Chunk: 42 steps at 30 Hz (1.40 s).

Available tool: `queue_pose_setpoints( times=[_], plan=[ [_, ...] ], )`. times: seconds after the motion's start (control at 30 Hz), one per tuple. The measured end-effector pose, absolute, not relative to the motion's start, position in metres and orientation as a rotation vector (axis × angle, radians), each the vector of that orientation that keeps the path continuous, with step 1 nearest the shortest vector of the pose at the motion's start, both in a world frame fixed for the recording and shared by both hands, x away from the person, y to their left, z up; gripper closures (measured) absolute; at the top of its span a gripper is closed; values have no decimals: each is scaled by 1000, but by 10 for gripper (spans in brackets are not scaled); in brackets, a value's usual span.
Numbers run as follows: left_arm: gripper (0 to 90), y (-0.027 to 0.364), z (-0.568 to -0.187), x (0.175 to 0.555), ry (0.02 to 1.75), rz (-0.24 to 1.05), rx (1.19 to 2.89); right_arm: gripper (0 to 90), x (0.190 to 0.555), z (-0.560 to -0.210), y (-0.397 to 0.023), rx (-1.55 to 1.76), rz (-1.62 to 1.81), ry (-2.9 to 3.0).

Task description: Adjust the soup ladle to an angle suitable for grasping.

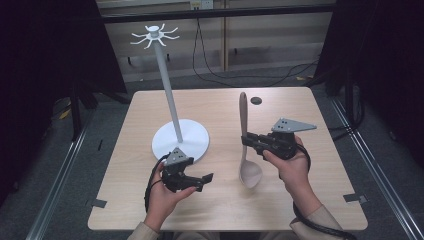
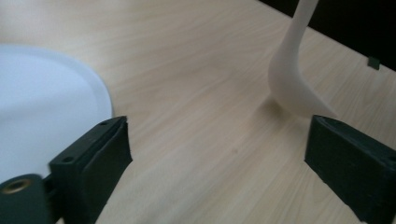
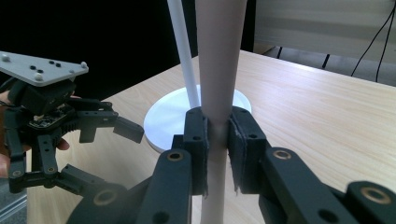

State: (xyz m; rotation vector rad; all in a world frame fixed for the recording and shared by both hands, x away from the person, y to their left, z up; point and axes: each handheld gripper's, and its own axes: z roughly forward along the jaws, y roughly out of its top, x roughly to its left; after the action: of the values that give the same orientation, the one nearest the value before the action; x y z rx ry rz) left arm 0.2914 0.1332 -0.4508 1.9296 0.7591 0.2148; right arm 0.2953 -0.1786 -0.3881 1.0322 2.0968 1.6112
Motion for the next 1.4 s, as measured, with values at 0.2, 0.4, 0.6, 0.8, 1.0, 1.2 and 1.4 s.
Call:
queue_pose_setpoints(
  times=[0.2,0.4,0.6,0.8,1.0,1.2,1.4],
  plan=[
    [162,127,-443,290,748,215,1873,786,292,-387,-172,1034,1602,2081],
    [255,118,-437,292,751,180,1837,786,291,-381,-160,1012,1592,2076],
    [356,106,-434,294,698,191,1824,786,292,-375,-145,975,1599,2089],
    [446,98,-426,297,665,218,1796,786,293,-374,-136,969,1605,2098],
    [522,89,-423,301,670,213,1778,786,294,-372,-127,966,1611,2098],
    [620,86,-424,303,682,239,1780,785,294,-371,-122,961,1617,2102],
    [775,84,-422,304,667,255,1766,785,294,-368,-120,960,1621,2094]
  ],
)
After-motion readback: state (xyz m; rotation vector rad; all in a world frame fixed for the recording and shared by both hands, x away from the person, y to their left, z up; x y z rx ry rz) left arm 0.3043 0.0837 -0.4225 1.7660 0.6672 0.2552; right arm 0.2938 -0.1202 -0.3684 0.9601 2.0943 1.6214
